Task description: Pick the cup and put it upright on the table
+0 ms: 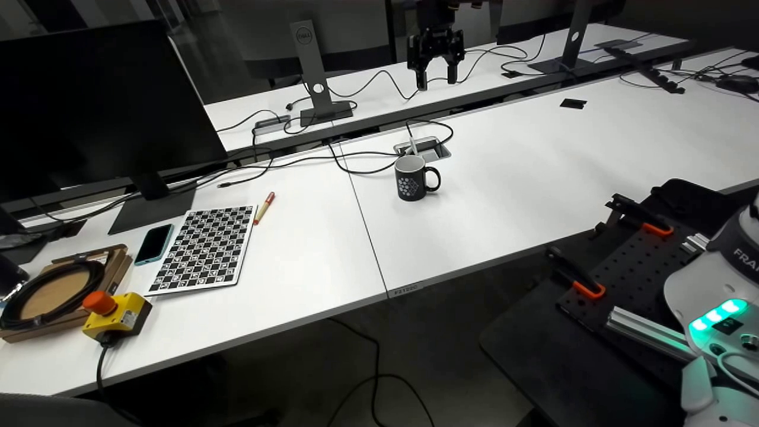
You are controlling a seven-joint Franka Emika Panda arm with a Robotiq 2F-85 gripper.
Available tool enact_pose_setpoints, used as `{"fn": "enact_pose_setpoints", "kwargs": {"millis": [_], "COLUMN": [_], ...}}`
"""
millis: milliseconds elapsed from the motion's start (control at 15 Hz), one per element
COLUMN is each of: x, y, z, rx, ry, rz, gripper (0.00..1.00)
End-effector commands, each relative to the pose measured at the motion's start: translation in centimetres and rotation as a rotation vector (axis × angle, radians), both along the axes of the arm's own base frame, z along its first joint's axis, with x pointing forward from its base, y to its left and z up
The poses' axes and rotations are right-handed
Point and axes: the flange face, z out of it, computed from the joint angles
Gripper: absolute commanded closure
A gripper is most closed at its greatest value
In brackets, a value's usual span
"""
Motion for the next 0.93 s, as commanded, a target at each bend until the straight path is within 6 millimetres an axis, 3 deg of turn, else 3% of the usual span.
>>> {"fn": "enact_pose_setpoints", "kwargs": {"millis": [0,867], "x": [-1.17,-0.77], "y": [0.59,0.80], "z": [-0.22,-0.96], "rx": [0.043,0.057], "ry": [0.027,0.029], "rz": [0.037,0.052], "gripper": [0.00,0.00]}}
